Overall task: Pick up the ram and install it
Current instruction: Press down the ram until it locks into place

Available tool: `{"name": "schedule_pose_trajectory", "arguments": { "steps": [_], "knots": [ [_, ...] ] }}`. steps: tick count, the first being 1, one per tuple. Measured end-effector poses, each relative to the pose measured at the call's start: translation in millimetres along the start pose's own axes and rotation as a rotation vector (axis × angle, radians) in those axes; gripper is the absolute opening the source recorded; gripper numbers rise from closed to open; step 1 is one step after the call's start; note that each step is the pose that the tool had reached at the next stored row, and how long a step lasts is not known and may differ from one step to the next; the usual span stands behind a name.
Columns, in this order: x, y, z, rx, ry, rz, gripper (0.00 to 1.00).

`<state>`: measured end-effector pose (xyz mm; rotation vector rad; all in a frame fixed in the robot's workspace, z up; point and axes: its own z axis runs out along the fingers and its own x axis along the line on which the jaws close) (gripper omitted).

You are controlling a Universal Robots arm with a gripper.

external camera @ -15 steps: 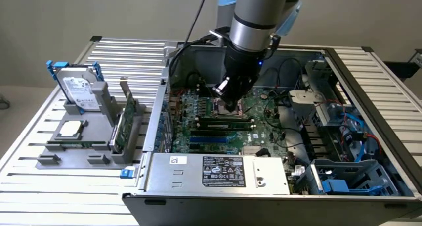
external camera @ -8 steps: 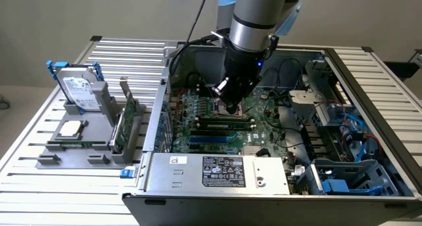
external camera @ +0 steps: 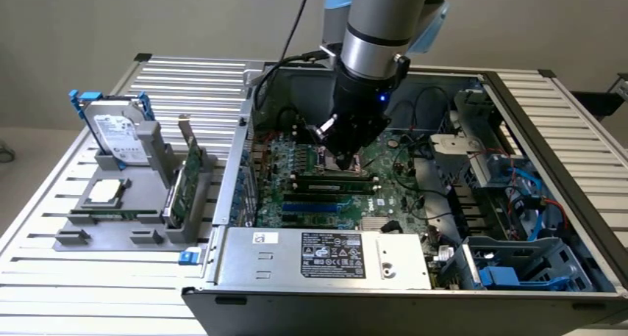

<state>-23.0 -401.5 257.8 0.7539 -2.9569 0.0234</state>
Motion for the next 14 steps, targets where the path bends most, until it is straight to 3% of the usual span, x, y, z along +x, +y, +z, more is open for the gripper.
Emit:
{"name": "schedule_pose_trajectory", "arguments": {
  "steps": [14],
  "knots": [
    [-0.5, 0.0, 4.6, -0.0169, -0.0040, 0.199, 0.11]
  ]
}}
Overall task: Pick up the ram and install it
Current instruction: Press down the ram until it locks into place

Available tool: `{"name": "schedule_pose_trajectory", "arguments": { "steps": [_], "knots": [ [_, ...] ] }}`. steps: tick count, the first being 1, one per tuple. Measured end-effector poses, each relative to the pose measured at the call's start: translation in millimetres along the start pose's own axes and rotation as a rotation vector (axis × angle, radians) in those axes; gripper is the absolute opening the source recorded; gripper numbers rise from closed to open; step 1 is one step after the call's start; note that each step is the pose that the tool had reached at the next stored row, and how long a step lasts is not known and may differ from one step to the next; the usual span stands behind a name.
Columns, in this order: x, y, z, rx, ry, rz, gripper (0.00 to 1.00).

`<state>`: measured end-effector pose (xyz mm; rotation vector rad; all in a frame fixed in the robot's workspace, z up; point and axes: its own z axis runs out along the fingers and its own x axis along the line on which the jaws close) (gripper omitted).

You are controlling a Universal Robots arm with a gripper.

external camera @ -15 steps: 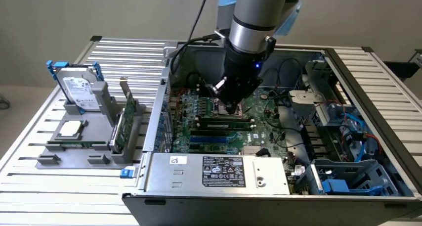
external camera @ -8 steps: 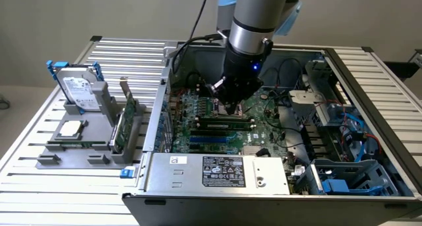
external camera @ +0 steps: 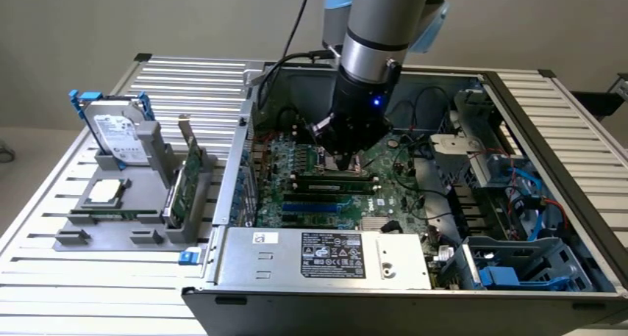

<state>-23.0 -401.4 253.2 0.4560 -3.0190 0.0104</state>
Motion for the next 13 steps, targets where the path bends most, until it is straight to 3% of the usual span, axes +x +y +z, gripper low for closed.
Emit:
{"name": "schedule_pose_trajectory", "arguments": {
  "steps": [5, 9, 13],
  "knots": [
    [0.0, -0.1, 0.5, -0.0025, -0.0074, 0.054, 0.11],
    [-0.1, 0.0, 0.6, -0.0013, -0.0229, 0.087, 0.11],
    [-0.1, 0.2, 0.7, 0.0031, -0.0436, 0.123, 0.11]
  ]
}}
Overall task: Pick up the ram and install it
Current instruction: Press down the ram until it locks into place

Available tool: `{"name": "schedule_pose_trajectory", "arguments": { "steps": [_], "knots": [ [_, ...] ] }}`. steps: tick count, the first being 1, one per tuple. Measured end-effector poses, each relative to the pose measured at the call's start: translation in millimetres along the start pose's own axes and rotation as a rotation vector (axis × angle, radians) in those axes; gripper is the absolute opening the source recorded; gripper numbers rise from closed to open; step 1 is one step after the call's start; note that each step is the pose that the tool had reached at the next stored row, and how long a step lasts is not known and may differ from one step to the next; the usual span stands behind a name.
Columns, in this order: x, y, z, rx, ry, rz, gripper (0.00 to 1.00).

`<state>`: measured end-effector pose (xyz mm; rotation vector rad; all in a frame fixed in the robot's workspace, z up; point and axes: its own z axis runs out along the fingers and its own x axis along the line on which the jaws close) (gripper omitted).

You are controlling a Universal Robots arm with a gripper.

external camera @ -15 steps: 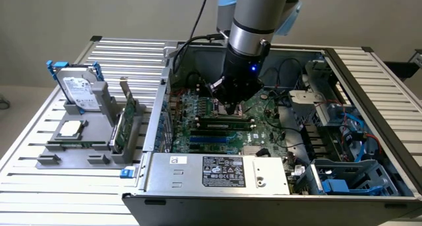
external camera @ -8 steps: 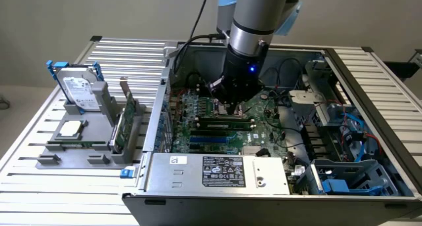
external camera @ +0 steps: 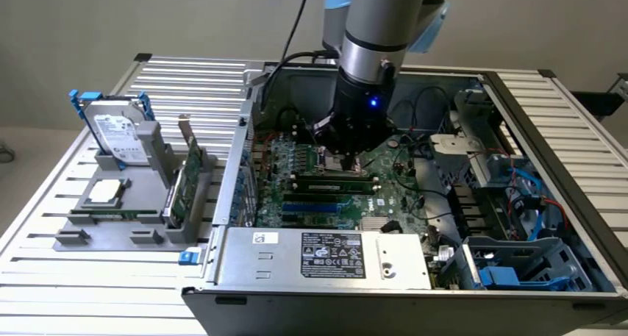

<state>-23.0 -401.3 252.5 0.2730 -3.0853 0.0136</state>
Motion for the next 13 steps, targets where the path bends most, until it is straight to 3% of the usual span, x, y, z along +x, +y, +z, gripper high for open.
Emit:
{"name": "schedule_pose_trajectory", "arguments": {
  "steps": [5, 13],
  "knots": [
    [0.0, 0.0, 0.0, 0.0215, -0.0066, 0.048, 0.11],
    [0.0, 0.0, 0.0, 0.0236, -0.0061, 0.059, 0.11]
  ]
}}
